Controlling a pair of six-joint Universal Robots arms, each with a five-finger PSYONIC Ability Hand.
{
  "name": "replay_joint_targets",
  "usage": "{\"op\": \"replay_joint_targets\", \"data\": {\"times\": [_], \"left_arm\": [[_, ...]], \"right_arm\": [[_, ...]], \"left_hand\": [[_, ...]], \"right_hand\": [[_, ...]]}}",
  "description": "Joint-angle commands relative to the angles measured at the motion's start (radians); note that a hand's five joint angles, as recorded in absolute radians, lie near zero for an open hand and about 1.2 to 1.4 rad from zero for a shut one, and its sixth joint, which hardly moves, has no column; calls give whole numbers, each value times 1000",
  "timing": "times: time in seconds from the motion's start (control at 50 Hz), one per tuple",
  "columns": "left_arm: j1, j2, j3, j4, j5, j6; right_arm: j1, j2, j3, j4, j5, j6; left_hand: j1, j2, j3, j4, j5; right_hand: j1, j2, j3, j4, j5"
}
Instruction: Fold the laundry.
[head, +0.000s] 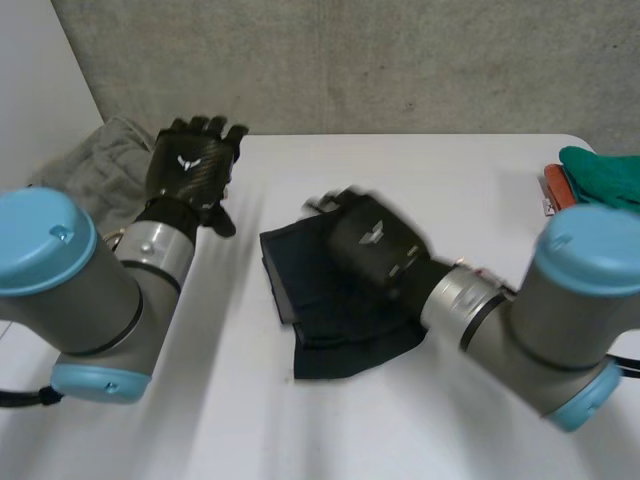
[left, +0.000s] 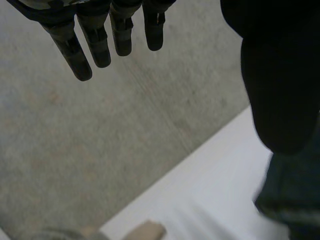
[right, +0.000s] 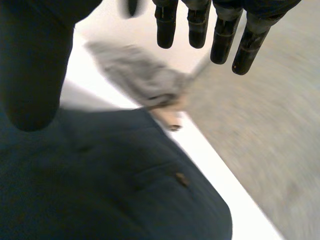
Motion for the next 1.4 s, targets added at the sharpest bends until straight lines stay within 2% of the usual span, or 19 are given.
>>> {"op": "replay_joint_targets", "data": {"times": [0.02, 0.12, 0.22, 0.34, 0.52, 0.68, 0.74, 0.84, 0.94, 0.98, 1.04, 1.12, 1.14, 1.24, 1.3, 1.4], "left_arm": [[-105, -70, 168, -86, -11, -78], [-153, -192, 308, -258, -11, -167], [-194, -353, 481, -437, -14, -217], [-200, -458, 595, -545, -17, -234], [-196, -564, 662, -632, -63, -218], [-179, -594, 667, -642, -83, -123], [-170, -578, 665, -642, -77, -115], [-170, -481, 664, -631, -66, -116], [-168, -348, 645, -585, 13, -113], [-156, -251, 607, -574, 99, -113], [-124, -188, 566, -576, 167, -110], [-66, -111, 488, -586, 315, -112], [-52, -88, 460, -600, 392, -110], [-10, -18, 389, -655, 598, -110], [25, 5, 365, -666, 657, -116], [33, 18, 352, -665, 656, -121]], "right_arm": [[-132, -87, -119, 201, 118, 443], [-131, 72, -321, 423, 135, 413], [-129, 213, -495, 518, 143, 337], [-114, 341, -630, 551, 143, 279], [-101, 497, -751, 624, 146, 91], [-101, 560, -801, 637, 164, 41], [-100, 546, -799, 630, 175, 41], [-100, 425, -759, 615, 172, 60], [-95, 281, -634, 486, 208, 101], [-97, 192, -517, 393, 238, 97], [-97, 88, -350, 292, 253, 87], [-92, 2, -166, 223, 244, 60], [-92, -12, -129, 213, 241, 52], [-92, -37, 63, 150, 229, -21], [-86, -32, 150, 62, 201, -57], [-62, 26, 209, -101, 182, -68]], "left_hand": [[-6, -18, -25, -16, -35], [3, -9, -16, -7, -26], [3, -9, -16, -7, -26], [23, 11, 5, 13, -5], [41, 29, 22, 31, 12], [35, 23, 16, 25, 6], [23, 11, 5, 13, -5], [3, -9, -16, -7, -26], [0, -12, -19, -10, -29], [0, -12, -19, -10, -29], [0, -12, -19, -10, -29], [6, -6, -13, -4, -23], [6, -6, -13, -4, -23], [0, -12, -19, -10, -29], [3, -9, -16, -7, -26], [3, -9, -16, -7, -26]], "right_hand": [[-25, -44, -40, -61, -64], [-25, -44, -40, -61, -64], [-25, -44, -40, -61, -64], [-25, -44, -40, -61, -64], [-25, -44, -40, -61, -64], [-25, -44, -40, -61, -64], [-25, -44, -40, -61, -64], [-25, -44, -40, -61, -64], [-25, -44, -40, -61, -64], [-25, -44, -40, -61, -64], [-25, -44, -40, -61, -64], [-25, -44, -40, -61, -64], [-25, -44, -40, -61, -64], [-25, -44, -40, -61, -64], [-25, -44, -40, -61, -64], [-25, -44, -40, -61, -64]]}}
